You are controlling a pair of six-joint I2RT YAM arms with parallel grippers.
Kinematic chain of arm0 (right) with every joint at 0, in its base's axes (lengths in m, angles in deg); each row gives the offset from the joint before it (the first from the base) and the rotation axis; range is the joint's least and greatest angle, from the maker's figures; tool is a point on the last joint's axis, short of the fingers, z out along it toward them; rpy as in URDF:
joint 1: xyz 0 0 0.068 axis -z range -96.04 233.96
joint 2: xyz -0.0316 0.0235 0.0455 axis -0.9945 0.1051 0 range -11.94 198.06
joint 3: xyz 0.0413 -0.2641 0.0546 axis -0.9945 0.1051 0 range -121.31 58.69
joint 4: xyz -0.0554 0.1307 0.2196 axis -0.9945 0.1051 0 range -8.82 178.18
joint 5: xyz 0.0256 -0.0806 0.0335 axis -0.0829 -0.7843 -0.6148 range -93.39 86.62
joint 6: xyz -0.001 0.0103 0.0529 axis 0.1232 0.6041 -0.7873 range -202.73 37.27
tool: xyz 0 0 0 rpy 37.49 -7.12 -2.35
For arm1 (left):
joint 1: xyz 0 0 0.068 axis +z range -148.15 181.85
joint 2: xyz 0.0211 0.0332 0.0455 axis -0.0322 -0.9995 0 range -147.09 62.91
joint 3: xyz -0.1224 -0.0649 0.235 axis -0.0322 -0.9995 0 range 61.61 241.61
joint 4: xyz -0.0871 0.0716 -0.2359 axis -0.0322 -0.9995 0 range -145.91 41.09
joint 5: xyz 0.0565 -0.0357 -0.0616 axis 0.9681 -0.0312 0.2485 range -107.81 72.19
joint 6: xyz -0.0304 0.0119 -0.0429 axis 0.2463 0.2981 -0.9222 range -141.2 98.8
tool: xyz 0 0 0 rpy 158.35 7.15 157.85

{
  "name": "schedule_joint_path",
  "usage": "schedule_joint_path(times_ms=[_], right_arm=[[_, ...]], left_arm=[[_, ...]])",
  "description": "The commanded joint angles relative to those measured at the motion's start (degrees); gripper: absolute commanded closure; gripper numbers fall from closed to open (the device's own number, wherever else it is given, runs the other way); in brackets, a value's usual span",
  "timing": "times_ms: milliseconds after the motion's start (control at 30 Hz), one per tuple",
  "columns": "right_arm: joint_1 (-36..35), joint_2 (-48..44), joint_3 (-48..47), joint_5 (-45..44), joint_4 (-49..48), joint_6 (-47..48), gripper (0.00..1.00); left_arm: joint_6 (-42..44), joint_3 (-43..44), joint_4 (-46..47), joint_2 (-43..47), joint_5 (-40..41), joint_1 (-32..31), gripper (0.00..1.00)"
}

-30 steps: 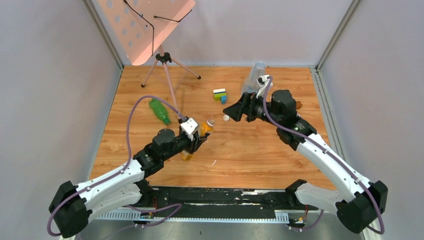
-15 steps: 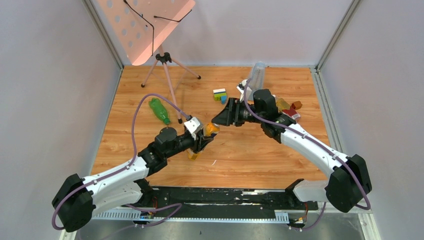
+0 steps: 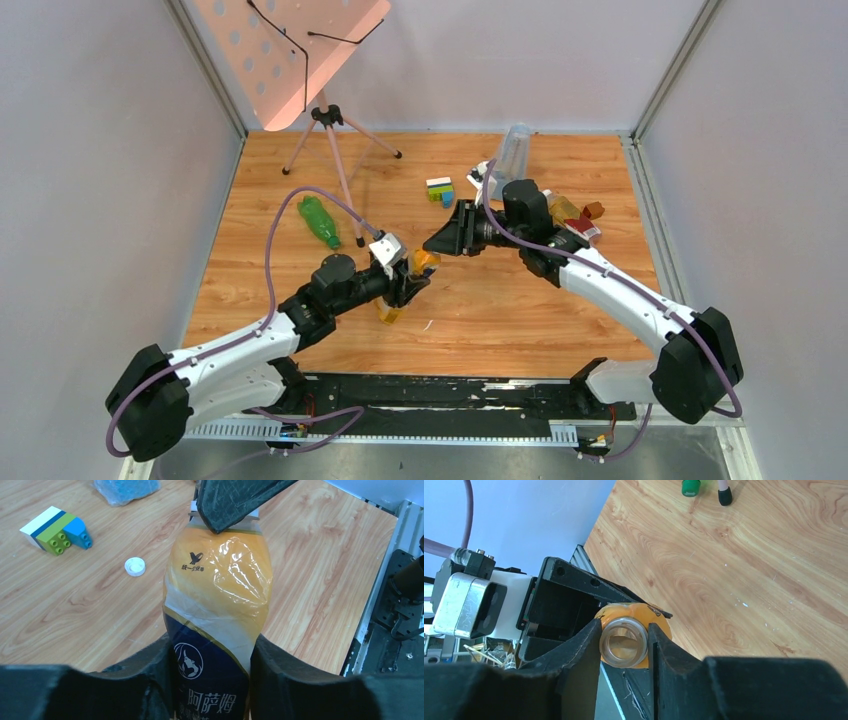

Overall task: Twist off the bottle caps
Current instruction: Place the plastic bottle at the center of the board.

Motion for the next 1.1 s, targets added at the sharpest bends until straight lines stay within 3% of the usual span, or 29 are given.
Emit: schedule_joint_path(times_ms=[0,67,133,333,567,700,1067], right_arm=[[-1.3,0.5,-3.3,-3.5,2.1,2.5,0.96],[-1.3,0.2,-3.6,-5.8,3.2,3.1,0.96],[-1.3,-0.3,-3.9,-9.4,4.8,4.3,0.97],[-1.3,-2.1,-6.5,-27.6,12.1,10.5,0.97],[0.0,-1.3,-8.3,-52.4,13.1,17.6,0.99],[3.0,2.0,-10.6,-54.2,12.6,18.7,0.99],[4.8,10.3,-12.8,-54.8,7.7,22.0,0.93]], left_arm=[[-0.9,0.2,5.0,-0.1,1.3,0.2,0.28],[-1.0,0.1,4.9,-0.1,2.0,0.2,0.05],[-1.4,0.3,4.3,0.0,3.7,0.2,0.01],[-3.0,0.0,0.3,3.2,9.3,0.2,0.0],[-3.6,-0.7,-4.1,7.3,16.6,0.2,0.0],[-5.5,-0.6,-6.5,8.4,21.2,0.2,0.0],[-7.4,-0.3,-10.6,9.4,23.6,0.2,0.0]])
